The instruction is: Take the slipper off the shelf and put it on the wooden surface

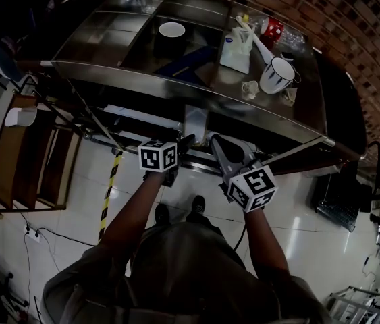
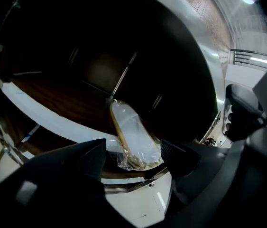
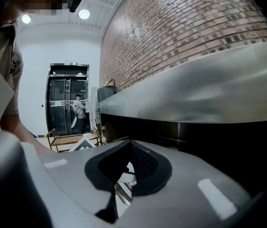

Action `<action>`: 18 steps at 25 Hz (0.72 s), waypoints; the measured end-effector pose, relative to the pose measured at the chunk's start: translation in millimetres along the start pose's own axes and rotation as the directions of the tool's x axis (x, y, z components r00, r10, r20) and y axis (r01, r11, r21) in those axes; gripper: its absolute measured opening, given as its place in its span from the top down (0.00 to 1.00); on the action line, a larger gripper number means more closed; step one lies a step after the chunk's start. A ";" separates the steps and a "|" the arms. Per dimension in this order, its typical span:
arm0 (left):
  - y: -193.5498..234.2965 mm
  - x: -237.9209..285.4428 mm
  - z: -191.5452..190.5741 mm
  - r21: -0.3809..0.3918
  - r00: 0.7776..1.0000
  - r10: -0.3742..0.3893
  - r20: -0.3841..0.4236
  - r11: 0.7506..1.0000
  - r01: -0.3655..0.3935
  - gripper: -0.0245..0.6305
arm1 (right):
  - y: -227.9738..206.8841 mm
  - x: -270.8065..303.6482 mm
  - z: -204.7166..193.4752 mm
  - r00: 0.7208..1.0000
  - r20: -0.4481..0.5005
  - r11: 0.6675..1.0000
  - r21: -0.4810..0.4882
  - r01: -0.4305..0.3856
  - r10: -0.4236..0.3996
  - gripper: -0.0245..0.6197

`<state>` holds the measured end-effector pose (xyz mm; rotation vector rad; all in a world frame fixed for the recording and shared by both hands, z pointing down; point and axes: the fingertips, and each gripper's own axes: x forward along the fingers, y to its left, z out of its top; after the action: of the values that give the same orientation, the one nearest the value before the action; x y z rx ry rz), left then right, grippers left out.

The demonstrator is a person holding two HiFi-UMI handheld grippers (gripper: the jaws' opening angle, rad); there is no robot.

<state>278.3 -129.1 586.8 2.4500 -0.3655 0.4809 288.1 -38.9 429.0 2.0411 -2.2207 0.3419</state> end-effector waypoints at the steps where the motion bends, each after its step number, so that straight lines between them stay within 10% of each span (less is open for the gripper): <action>1: 3.5 4.0 -3.2 -0.025 1.000 0.017 -0.004 1.000 -0.018 0.42 | -2.0 -3.8 -1.1 1.000 -0.003 1.000 -0.001 0.006 -0.006 0.96; 7: 7.3 36.0 -39.7 -0.179 0.996 0.022 -0.086 0.983 -0.037 0.43 | -23.2 -28.9 -14.0 0.998 -0.027 0.998 0.017 0.065 -0.064 0.96; 10: -3.1 38.5 -48.8 -0.240 0.994 -0.021 -0.104 0.971 -0.005 0.63 | -31.5 -39.0 -14.7 0.996 -0.023 0.996 0.023 0.085 -0.085 0.96; 18: -26.8 18.8 -23.7 -0.218 0.996 -0.091 -0.026 0.972 0.083 0.83 | -30.8 -37.8 -13.9 0.998 -0.012 0.997 0.031 0.070 -0.070 0.96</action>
<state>298.9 -96.4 598.7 2.2323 -0.2792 0.4230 321.2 -1.3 436.7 2.1217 -2.1454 0.3829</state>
